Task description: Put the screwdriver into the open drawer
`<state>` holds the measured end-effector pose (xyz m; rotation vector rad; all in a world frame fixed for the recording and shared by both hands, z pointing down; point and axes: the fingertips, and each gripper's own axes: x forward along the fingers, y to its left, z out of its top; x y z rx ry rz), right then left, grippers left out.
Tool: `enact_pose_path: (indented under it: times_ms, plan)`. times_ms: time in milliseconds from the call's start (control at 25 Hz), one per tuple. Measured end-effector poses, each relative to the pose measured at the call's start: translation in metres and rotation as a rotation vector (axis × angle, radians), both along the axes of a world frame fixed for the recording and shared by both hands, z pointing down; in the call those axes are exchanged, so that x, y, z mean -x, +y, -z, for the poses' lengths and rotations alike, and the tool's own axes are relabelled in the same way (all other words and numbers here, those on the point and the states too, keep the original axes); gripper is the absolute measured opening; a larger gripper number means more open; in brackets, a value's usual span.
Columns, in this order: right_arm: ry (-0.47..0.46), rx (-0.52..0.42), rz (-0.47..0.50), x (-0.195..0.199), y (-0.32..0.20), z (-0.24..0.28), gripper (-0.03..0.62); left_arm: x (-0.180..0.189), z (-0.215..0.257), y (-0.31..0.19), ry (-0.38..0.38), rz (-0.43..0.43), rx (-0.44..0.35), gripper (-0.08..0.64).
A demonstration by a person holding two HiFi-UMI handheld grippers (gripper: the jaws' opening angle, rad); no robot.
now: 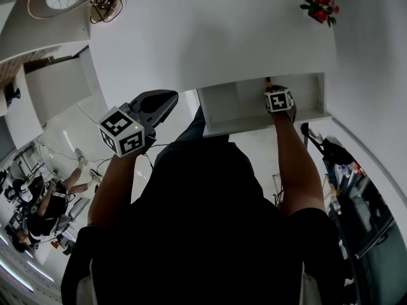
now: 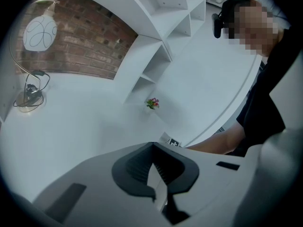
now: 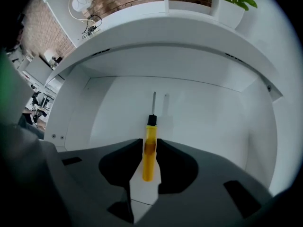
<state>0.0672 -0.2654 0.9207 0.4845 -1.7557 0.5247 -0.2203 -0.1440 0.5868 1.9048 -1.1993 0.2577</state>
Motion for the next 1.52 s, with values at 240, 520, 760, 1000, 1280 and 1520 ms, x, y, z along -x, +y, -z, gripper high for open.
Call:
enact_pose_path:
  times_ms: [240,520,760,1000,1280,1520]
  plan:
    - [-0.004,-0.007,-0.018,-0.005,0.000,0.013,0.104,-0.008,0.012,-0.001,-0.004,-0.013,-0.025,0.018]
    - [0.001,-0.008,-0.047,-0.023,0.002,0.029,0.109,-0.021,0.025,0.000,-0.007,-0.027,-0.061,0.018]
    - [-0.040,-0.039,-0.061,-0.025,0.000,0.058,0.107,-0.034,0.041,0.006,-0.011,-0.036,-0.094,0.018]
    - [-0.084,-0.082,-0.061,-0.029,0.001,0.092,0.107,-0.048,0.059,0.014,-0.021,-0.045,-0.132,0.018]
    - [-0.170,-0.122,-0.058,-0.031,0.005,0.138,0.106,-0.064,0.085,0.023,-0.038,-0.052,-0.185,0.018]
    - [-0.229,-0.171,-0.067,-0.040,0.004,0.183,0.106,-0.077,0.104,0.030,-0.053,-0.067,-0.217,0.018]
